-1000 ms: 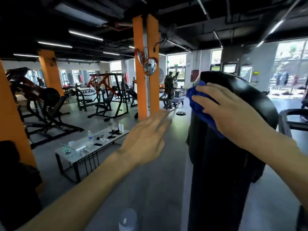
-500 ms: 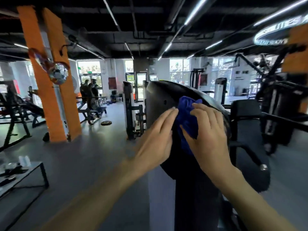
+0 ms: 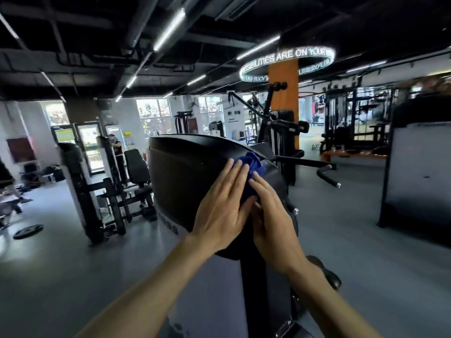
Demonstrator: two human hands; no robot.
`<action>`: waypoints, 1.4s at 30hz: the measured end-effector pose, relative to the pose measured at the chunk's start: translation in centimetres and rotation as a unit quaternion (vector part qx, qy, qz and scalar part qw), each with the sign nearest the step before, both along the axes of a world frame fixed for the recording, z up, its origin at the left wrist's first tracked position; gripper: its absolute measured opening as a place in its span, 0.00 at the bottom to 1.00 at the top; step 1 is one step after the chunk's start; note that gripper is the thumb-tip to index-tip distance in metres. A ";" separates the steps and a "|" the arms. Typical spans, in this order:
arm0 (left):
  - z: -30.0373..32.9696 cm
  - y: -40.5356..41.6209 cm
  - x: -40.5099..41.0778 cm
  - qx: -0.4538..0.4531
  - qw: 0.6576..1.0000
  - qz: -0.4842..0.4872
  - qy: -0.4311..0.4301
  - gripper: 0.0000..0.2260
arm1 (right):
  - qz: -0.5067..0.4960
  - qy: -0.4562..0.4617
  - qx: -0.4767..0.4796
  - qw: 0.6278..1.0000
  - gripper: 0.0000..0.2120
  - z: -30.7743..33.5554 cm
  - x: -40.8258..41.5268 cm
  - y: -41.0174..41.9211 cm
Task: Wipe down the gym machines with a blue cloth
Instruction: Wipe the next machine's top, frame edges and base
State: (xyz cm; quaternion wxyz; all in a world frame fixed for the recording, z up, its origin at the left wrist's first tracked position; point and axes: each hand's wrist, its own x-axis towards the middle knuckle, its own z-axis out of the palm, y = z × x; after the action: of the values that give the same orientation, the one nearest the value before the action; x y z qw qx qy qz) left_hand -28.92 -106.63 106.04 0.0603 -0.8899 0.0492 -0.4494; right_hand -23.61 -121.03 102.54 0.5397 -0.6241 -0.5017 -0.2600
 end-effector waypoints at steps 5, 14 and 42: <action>2.1 1.7 1.4 0.115 0.992 -0.013 -0.045 0.23 | -0.082 0.042 0.056 0.994 0.33 -0.6 -0.6 -0.6; 3.1 2.6 2.8 0.186 0.976 -0.102 -0.051 0.22 | -0.147 0.064 0.058 0.985 0.28 -4.2 0.4 -0.4; 3.3 7.8 4.2 0.496 0.822 -0.263 -0.090 0.17 | -0.269 0.126 0.038 0.954 0.35 -10.1 -2.8 1.5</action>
State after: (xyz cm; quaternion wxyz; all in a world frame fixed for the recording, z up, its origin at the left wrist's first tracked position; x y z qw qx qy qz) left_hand -24.76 -98.85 109.33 0.3777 -0.6482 0.4922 -0.4414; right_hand -26.39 -119.50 92.44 0.5318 -0.7426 -0.2325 -0.3342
